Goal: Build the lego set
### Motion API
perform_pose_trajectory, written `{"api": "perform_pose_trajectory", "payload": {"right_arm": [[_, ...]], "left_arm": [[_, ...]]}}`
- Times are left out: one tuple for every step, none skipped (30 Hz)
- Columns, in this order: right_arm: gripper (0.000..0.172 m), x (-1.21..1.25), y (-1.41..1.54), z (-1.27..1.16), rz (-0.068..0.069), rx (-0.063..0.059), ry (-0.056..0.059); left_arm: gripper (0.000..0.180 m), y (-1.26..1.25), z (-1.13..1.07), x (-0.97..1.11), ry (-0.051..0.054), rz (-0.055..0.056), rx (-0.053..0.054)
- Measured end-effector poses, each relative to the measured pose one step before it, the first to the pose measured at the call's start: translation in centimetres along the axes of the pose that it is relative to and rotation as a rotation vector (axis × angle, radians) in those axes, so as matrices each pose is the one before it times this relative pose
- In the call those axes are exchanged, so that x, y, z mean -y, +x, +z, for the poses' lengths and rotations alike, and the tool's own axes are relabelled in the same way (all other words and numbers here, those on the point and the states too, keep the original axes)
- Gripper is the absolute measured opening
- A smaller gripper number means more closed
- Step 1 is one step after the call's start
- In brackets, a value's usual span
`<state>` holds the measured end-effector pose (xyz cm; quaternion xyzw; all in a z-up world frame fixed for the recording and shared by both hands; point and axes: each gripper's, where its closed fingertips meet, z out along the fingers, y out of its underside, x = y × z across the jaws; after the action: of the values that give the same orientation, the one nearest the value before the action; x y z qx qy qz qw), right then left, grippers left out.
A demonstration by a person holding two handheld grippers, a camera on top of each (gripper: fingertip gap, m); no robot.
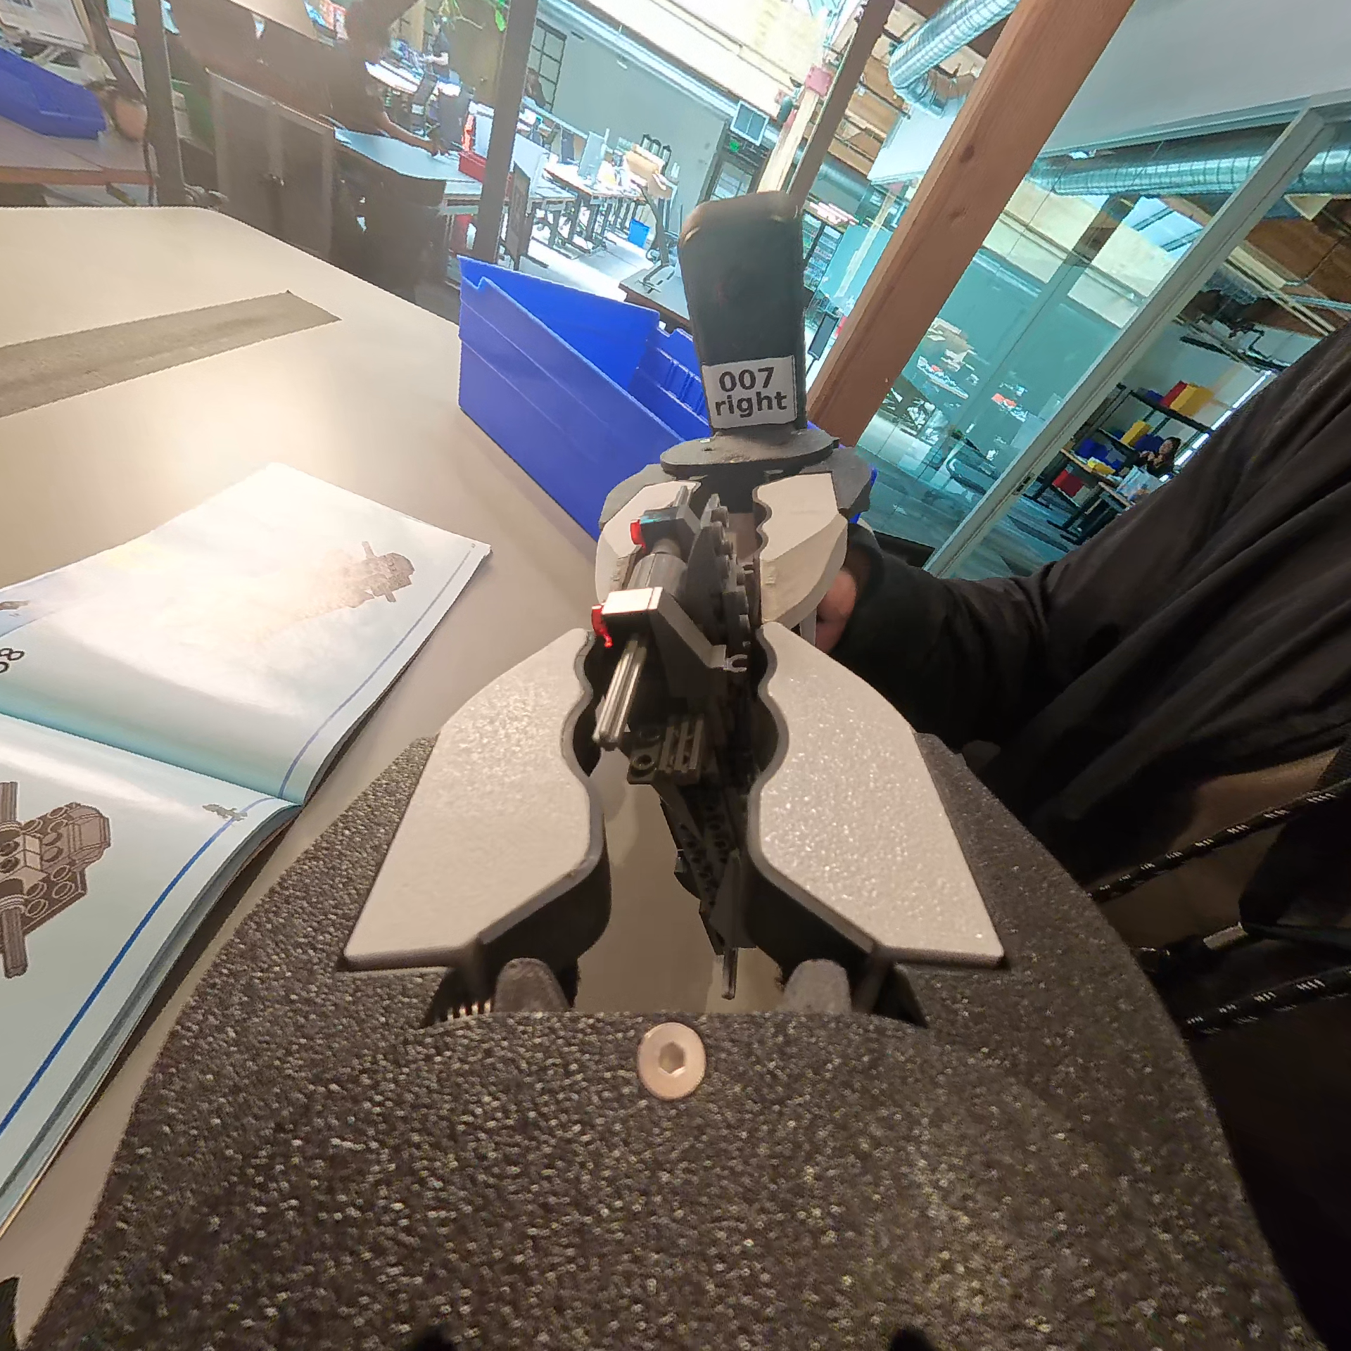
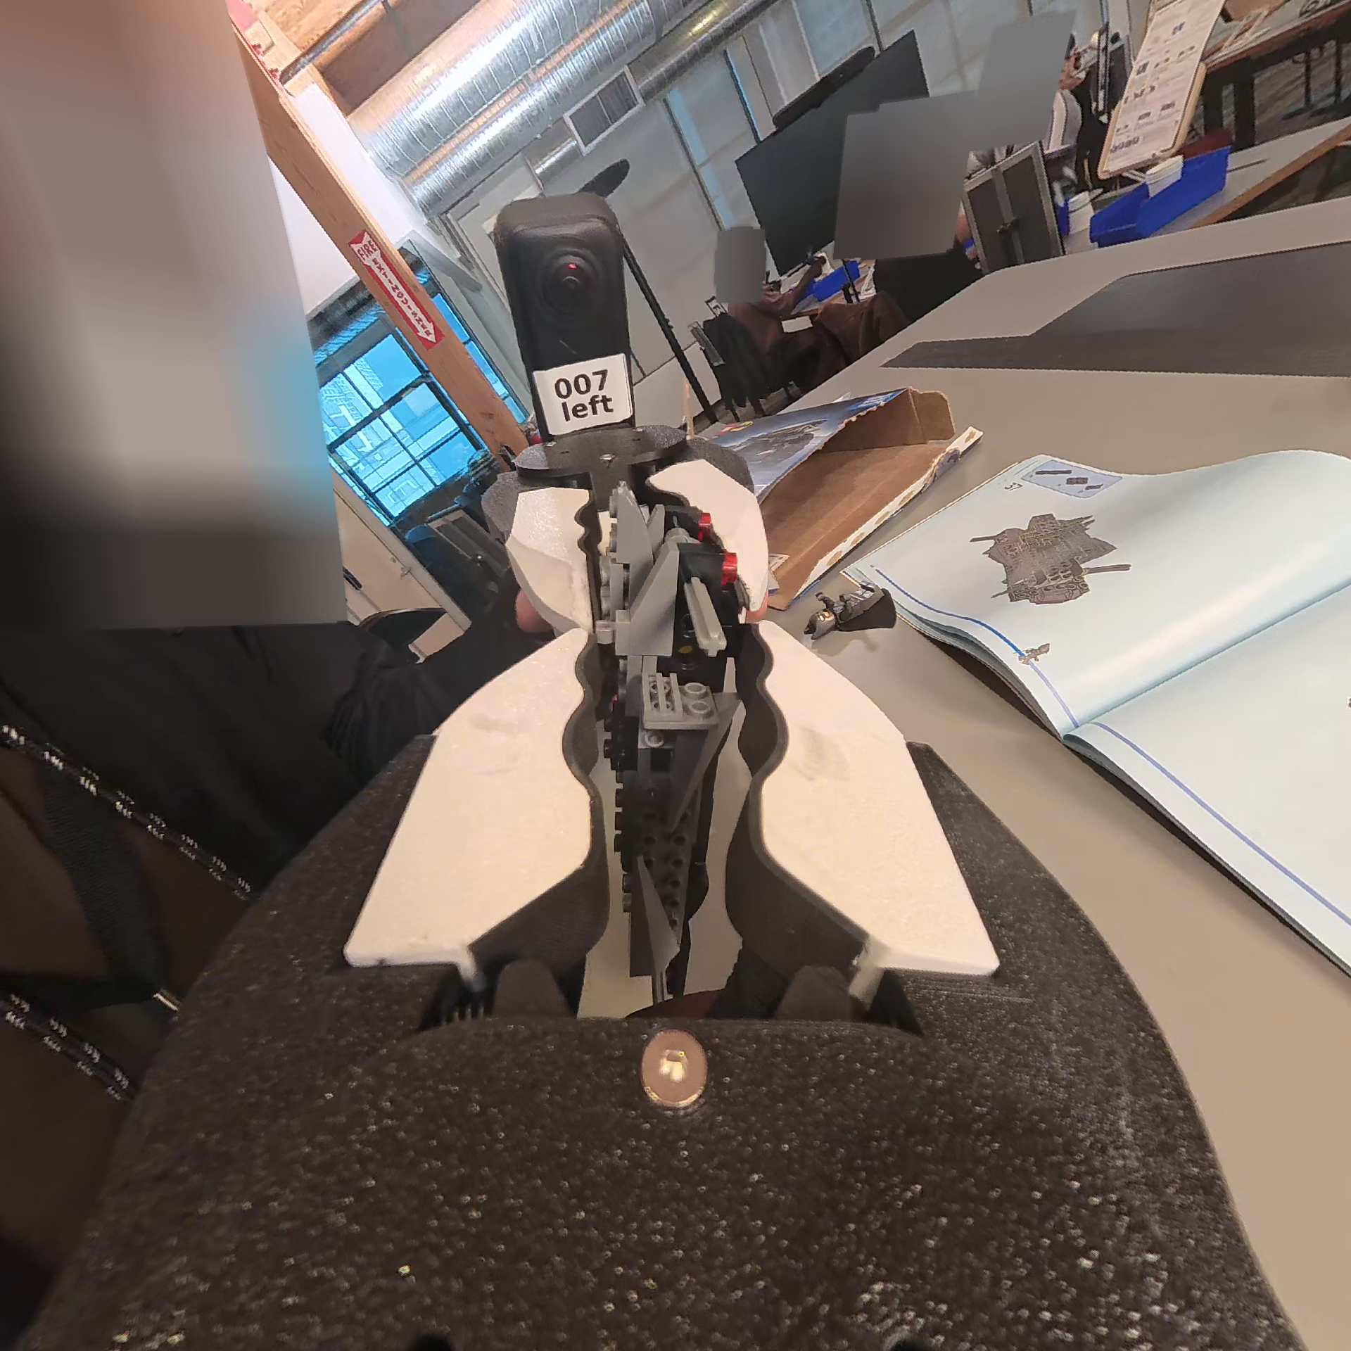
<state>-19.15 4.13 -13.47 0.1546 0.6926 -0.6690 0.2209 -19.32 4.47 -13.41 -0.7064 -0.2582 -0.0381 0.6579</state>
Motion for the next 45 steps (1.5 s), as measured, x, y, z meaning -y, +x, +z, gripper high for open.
{"api": "perform_pose_trajectory", "payload": {"right_arm": [[0.035,-0.006,-0.043,-0.003,0.0014,0.0043,0.0012],[0.035,0.017,-0.031,0.005,0.0015,0.0029,0.0023],[0.035,0.023,-0.022,0.018,0.0012,0.0025,0.0027],[0.035,0.014,-0.025,0.012,0.001,0.0017,0.0017],[0.035,0.009,-0.018,0.018,0.0002,0.0007,0.001],[0.035,0.007,-0.011,0.018,-0.0002,0.0004,0.0009],[0.035,0.021,-0.029,0.0,-0.001,0.0006,0.0011],[0.035,0.014,-0.019,0.009,-0.0027,-0.0009,0.0007],[0.035,0.035,0.001,0.002,-0.0036,-0.0028,0.001],[0.035,0.043,-0.011,0.006,-0.0022,-0.0026,0.0016],[0.035,0.063,-0.042,0.003,-0.001,-0.0013,0.0025],[0.035,0.053,-0.039,-0.013,-0.0017,-0.0012,0.0018],[0.035,0.032,-0.03,-0.021,-0.0037,-0.0015,0.0005],[0.035,0.009,-0.017,-0.039,-0.0048,-0.0015,-0.0006],[0.035,0.004,-0.021,-0.037,-0.0049,-0.0008,-0.0003],[0.035,0.018,-0.021,-0.033,-0.0027,-0.0003,0.0006],[0.035,0.013,-0.019,-0.026,-0.0014,-0.0004,0.0016],[0.035,0.013,-0.01,-0.011,-0.001,-0.0009,0.0022],[0.035,0.036,0.0,-0.006,0.0001,-0.0009,0.0032],[0.035,0.033,-0.031,0.001,0.0001,0.0006,0.0027],[0.035,0.012,-0.027,-0.016,-0.0027,0.0003,0.0001],[0.035,-0.022,-0.009,-0.005,-0.0048,-0.0018,-0.0015],[0.035,0.009,-0.017,0.0,-0.0034,-0.001,-0.0005],[0.035,0.014,-0.024,-0.001,-0.0023,0.0003,0.0008],[0.035,0.026,-0.024,0.004,-0.003,-0.0004,0.0015],[0.035,0.016,-0.015,0.018,-0.0022,-0.0007,0.002],[0.035,0.023,-0.006,0.018,-0.0015,-0.0011,0.0022],[0.035,0.028,-0.02,0.009,-0.0001,0.0009,0.0025],[0.035,0.01,-0.04,0.002,-0.0009,0.0022,0.0015],[0.035,-0.008,-0.002,0.011,-0.0031,-0.0005,-0.0002],[0.035,-0.006,0.002,-0.006,-0.0008,0.0006,0.0019],[0.035,0.013,-0.024,-0.001,0.0031,0.0029,0.003],[0.035,-0.013,0.011,0.014,0.0006,-0.0004,0.002],[0.035,0.025,0.01,0.018,0.0006,-0.0008,0.0026],[0.035,0.008,-0.012,0.005,0.0008,0.0015,0.0009],[0.035,-0.026,0.019,0.012,-0.0017,-0.0018,-0.0013],[0.035,0.006,0.036,0.01,-0.0003,-0.0018,0.0001],[0.034,0.012,0.021,-0.003,-0.0003,-0.0015,0.0009],[0.035,0.002,0.025,0.014,-0.0003,-0.0024,0.0005],[0.035,0.005,0.015,0.015,0.0007,-0.0011,-0.0007],[0.035,-0.019,0.034,0.005,-0.0011,-0.0022,-0.0022],[0.035,-0.01,0.048,0.004,-0.0024,-0.0041,-0.0024],[0.035,0.016,0.042,-0.005,-0.0017,-0.0034,-0.0008],[0.035,0.024,0.023,-0.002,-0.0016,-0.003,-0.0005],[0.035,0.012,0.038,-0.011,-0.0025,-0.004,-0.0004]], "left_arm": [[0.039,0.04,-0.017,0.03,0.0022,0.0019,-0.0014],[0.039,0.025,-0.004,0.024,0.0018,0.0005,-0.0008],[0.039,0.024,-0.017,0.018,0.0013,0.0013,-0.0014],[0.038,0.03,-0.021,0.022,0.0012,0.0016,-0.0011],[0.038,0.009,-0.028,0.014,0.0007,0.0006,-0.0008],[0.038,0.012,-0.015,0.015,0.0,0.0012,-0.0005],[0.038,0.036,-0.006,-0.004,-0.0011,0.0018,-0.0016],[0.038,0.029,-0.007,-0.016,-0.0013,0.0018,-0.0014],[0.038,0.003,-0.004,0.004,-0.0001,0.002,-0.0004],[0.038,0.009,-0.006,0.025,0.0023,0.0008,-0.0009],[0.037,0.034,-0.002,0.062,0.0043,0.0003,-0.0025],[0.037,0.04,0.008,0.064,0.0048,0.0008,-0.0024],[0.037,0.04,0.018,0.042,0.0027,0.0024,-0.0016],[0.037,0.034,0.032,0.003,0.0005,0.0027,-0.0008],[0.037,0.038,0.03,0.012,0.0008,0.0035,-0.0006],[0.037,0.032,0.031,0.013,0.0008,0.0036,-0.0002],[0.037,0.031,0.028,0.009,0.0008,0.004,0.0003],[0.037,0.008,0.004,0.027,0.0009,0.0033,0.0007],[0.037,0.014,0.003,0.044,0.0024,0.0023,0.0012],[0.037,0.027,0.008,0.049,0.0024,0.0035,0.0007],[0.037,0.039,0.006,0.01,-0.0006,0.0038,0.0001],[0.037,0.02,0.004,-0.006,-0.0014,0.0028,0.0011],[0.037,0.018,0.002,-0.005,-0.0013,0.0014,0.0002],[0.037,0.035,-0.006,0.011,-0.0002,0.0029,-0.0005],[0.037,0.029,-0.016,0.03,0.0015,0.0026,0.0003],[0.037,0.021,-0.011,-0.009,-0.0014,-0.0005,-0.0011],[0.037,-0.007,-0.025,0.03,0.0009,0.0002,0.0002],[0.037,0.022,-0.013,0.025,0.0018,0.0003,-0.0006],[0.037,0.047,-0.01,-0.008,-0.0012,0.0023,-0.0021],[0.037,-0.002,-0.002,0.0,-0.0013,0.0034,0.0016],[0.037,0.007,0.002,-0.003,-0.0009,0.0017,0.0016],[0.037,0.027,-0.002,-0.028,-0.0031,0.0005,-0.0023],[0.037,-0.013,-0.016,0.019,0.001,0.0009,0.001],[0.037,-0.026,-0.008,0.016,0.0026,-0.0006,0.0011],[0.037,0.024,-0.011,0.001,0.0002,-0.0013,-0.0032],[0.037,-0.031,-0.009,-0.013,-0.0008,0.0002,0.0004],[0.037,-0.029,0.001,-0.006,0.0007,0.0003,0.0006],[0.037,-0.025,0.002,0.004,0.0018,-0.0033,-0.0014],[0.037,-0.033,-0.008,0.011,0.0033,-0.0026,-0.0012],[0.037,-0.016,-0.004,-0.01,0.0021,-0.0026,-0.0033],[0.037,-0.037,-0.014,-0.023,0.0018,-0.0017,-0.0027],[0.037,-0.052,0.005,-0.019,0.0023,-0.0037,-0.0018],[0.037,-0.031,0.016,0.008,0.0047,-0.0055,-0.0036],[0.037,-0.026,0.012,0.005,0.005,-0.0041,-0.0035],[0.037,-0.037,0.002,0.003,0.0027,-0.0027,-0.0024]]}}
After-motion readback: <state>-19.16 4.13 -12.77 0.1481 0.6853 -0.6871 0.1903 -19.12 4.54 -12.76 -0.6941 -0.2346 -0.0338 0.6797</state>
